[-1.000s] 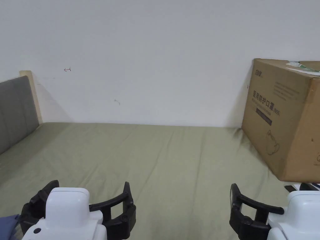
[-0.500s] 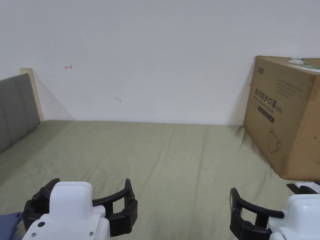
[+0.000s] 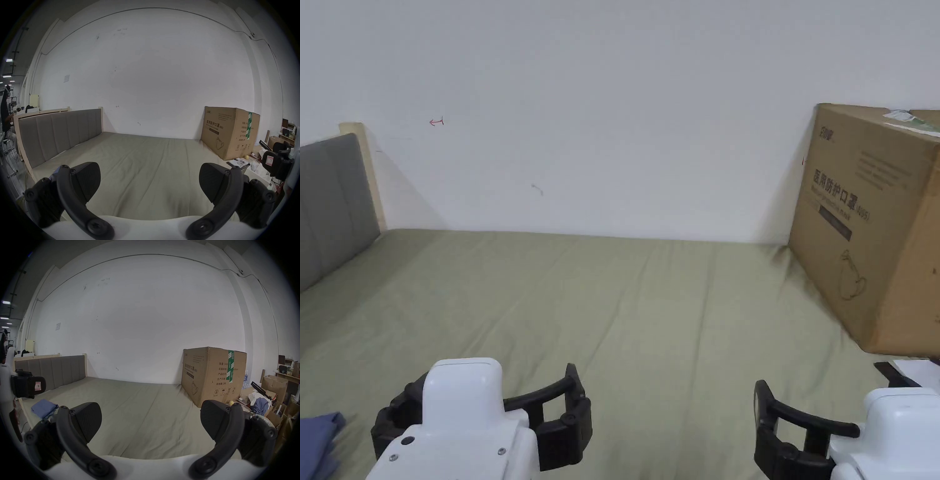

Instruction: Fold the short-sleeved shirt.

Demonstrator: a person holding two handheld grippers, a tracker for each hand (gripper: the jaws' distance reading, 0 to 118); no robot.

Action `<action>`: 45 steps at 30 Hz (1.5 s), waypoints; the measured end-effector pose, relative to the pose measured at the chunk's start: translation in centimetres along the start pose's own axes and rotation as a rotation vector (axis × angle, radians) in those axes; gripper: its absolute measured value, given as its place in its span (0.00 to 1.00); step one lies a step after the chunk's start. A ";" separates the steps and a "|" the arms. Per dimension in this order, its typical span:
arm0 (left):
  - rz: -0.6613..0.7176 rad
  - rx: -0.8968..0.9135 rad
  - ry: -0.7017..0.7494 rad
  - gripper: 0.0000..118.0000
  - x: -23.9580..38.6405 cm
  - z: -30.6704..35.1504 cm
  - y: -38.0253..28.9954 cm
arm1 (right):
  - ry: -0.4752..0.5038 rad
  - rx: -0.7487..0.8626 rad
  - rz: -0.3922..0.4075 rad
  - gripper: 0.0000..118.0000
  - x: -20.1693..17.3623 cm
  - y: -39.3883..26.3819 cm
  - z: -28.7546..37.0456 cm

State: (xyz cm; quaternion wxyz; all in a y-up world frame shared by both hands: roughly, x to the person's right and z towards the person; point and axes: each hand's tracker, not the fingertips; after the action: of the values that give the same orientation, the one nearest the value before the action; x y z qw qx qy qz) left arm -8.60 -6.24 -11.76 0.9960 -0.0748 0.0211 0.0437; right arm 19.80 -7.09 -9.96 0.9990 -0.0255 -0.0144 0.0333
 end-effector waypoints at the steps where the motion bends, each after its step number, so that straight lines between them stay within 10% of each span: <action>1: 0.002 -0.009 0.000 1.00 0.0 -0.1 0.0 | 0.001 -0.006 0.000 1.00 0.0 -0.1 -0.1; 45: -0.043 -0.062 0.012 1.00 0.9 -0.5 -1.0 | -0.003 -0.070 -0.033 1.00 0.3 -1.4 -0.7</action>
State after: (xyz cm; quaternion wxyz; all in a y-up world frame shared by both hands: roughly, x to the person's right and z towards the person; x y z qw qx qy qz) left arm -7.59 -7.26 -12.13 0.9938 -0.1064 0.0242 0.0224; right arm 20.19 -8.46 -10.62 0.9979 -0.0604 -0.0174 0.0164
